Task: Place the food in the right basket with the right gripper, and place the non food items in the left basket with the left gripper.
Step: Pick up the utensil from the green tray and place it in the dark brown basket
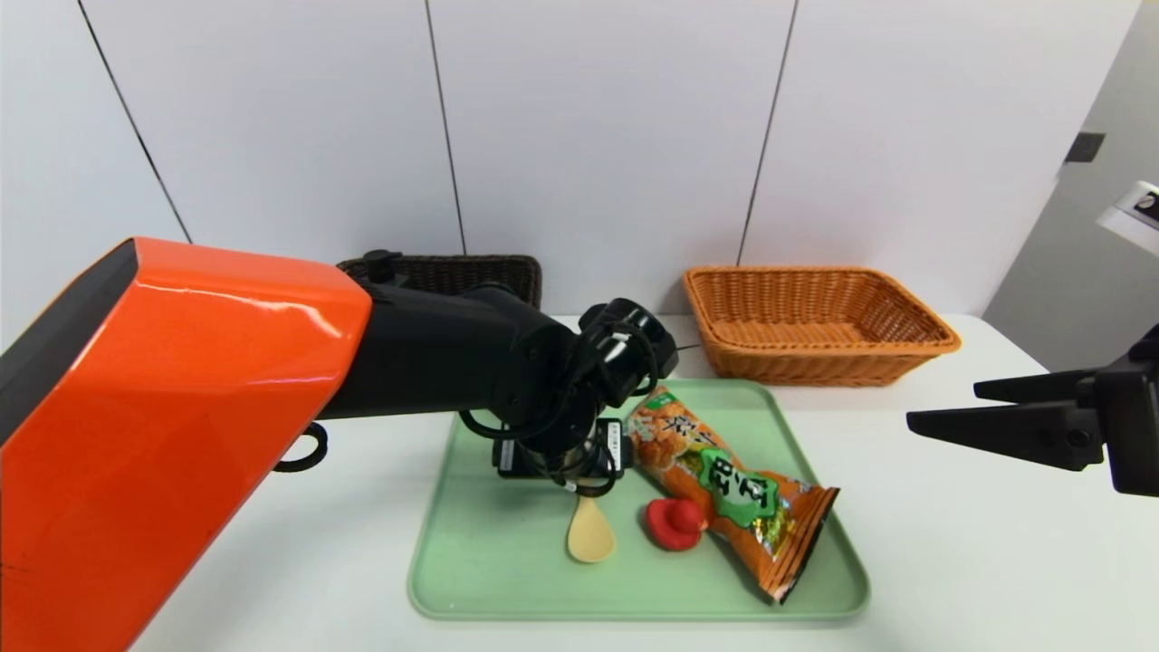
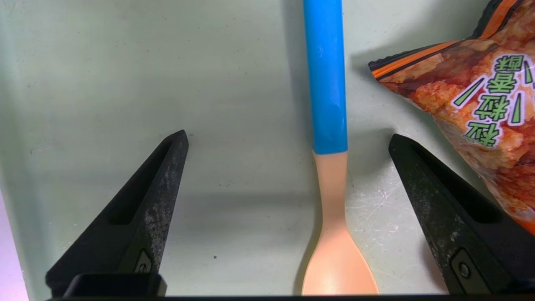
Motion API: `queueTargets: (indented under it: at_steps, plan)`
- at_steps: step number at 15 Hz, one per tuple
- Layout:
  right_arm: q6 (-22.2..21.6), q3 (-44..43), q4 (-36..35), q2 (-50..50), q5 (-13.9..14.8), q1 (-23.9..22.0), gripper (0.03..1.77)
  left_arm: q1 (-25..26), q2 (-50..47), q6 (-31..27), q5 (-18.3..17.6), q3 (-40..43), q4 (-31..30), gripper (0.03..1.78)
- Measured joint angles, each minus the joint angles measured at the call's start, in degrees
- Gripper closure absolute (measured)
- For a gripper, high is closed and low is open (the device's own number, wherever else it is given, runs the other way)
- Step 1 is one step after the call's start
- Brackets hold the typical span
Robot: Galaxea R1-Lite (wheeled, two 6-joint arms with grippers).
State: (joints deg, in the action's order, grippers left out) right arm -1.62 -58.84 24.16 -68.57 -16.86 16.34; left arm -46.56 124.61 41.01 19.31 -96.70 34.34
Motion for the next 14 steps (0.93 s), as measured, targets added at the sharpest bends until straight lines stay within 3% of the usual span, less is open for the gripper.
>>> queueTargets:
  at_steps: [5, 8, 10, 14]
  plan:
    - [0.0, 0.2, -0.1, 0.0, 0.0, 0.0, 0.09, 0.0, 0.0, 0.1, 0.1, 0.0, 0.1, 0.78]
    - [0.0, 0.2, -0.1, 0.0, 0.0, 0.0, 0.09, 0.0, 0.0, 0.1, 0.1, 0.0, 0.1, 1.06]
    - [0.0, 0.2, -0.1, 0.0, 0.0, 0.0, 0.09, 0.0, -0.1, 0.1, 0.3, 0.0, 0.1, 1.67]
    - [0.0, 0.2, -0.1, 0.1, 0.0, 0.0, 0.09, 0.0, -1.4, 0.0, 0.4, 0.1, 0.7, 1.67]
